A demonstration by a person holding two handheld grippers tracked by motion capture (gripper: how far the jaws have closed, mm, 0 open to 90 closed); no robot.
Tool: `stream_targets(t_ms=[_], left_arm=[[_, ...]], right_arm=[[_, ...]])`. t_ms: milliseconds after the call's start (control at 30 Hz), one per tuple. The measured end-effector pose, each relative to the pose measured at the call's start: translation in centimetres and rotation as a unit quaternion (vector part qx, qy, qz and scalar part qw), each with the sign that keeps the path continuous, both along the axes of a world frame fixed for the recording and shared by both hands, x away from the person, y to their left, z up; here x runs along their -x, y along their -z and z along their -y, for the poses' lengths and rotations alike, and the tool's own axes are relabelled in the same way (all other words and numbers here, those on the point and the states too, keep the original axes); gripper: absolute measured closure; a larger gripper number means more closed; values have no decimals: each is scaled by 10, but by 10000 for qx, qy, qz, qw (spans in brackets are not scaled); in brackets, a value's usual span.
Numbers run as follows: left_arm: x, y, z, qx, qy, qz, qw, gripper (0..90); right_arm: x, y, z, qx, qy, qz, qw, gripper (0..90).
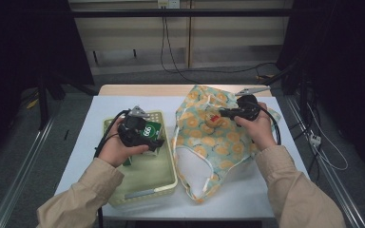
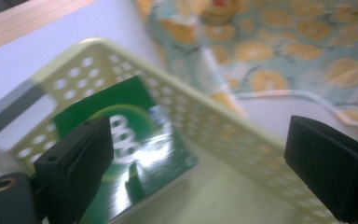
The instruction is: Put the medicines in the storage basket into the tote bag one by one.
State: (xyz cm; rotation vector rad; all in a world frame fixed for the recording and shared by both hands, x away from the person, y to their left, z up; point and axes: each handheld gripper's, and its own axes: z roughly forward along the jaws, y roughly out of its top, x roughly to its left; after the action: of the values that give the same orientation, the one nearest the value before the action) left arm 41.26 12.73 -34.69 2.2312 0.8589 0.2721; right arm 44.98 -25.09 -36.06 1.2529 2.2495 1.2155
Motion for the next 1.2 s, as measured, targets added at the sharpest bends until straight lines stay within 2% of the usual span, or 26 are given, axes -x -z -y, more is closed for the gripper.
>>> stream_targets(t_ms=[133,200,267,333,400,467,567,633,700,733,833,933,1067,1200], left_arm=[[-11,9,-14,-28,-263,13,9997,83],[-14,14,-15,-6,-346,14,9994,82],[-16,18,-14,-104,-385,27,9992,82],[-18,23,-11,-99,-382,-18,9992,81],[-20,26,-7,-248,-397,-15,9989,76],[-21,28,-4,-260,-389,-41,9989,73],[-22,30,2,-421,-473,83,9980,69],[-23,34,6,-474,-462,62,9978,63],[-22,37,9,-688,-443,166,9965,52],[-22,38,10,-722,-460,208,9961,46],[-24,41,8,-560,-641,77,9963,34],[-25,44,6,-508,-689,13,9963,19],[-23,42,9,-565,-671,88,9961,26],[-23,45,10,-613,-699,22,9957,16]], right_arm=[[1,1,2,-10,24,3,10000,900],[1,1,3,-10,41,6,10000,900],[1,2,4,-18,59,1,10000,900],[1,2,5,-12,69,-1,10000,900],[0,2,5,-10,72,9,10000,900],[0,2,6,-20,70,12,10000,900],[0,3,6,-10,66,3,10000,900],[0,4,6,-15,63,-1,10000,900],[0,4,6,-16,63,-5,10000,900],[0,4,6,-16,60,-5,10000,900],[0,4,6,-27,59,0,10000,900],[0,3,6,-29,65,1,10000,900],[0,3,7,-31,80,10,10000,900],[-1,4,6,-22,71,-5,10000,900]])
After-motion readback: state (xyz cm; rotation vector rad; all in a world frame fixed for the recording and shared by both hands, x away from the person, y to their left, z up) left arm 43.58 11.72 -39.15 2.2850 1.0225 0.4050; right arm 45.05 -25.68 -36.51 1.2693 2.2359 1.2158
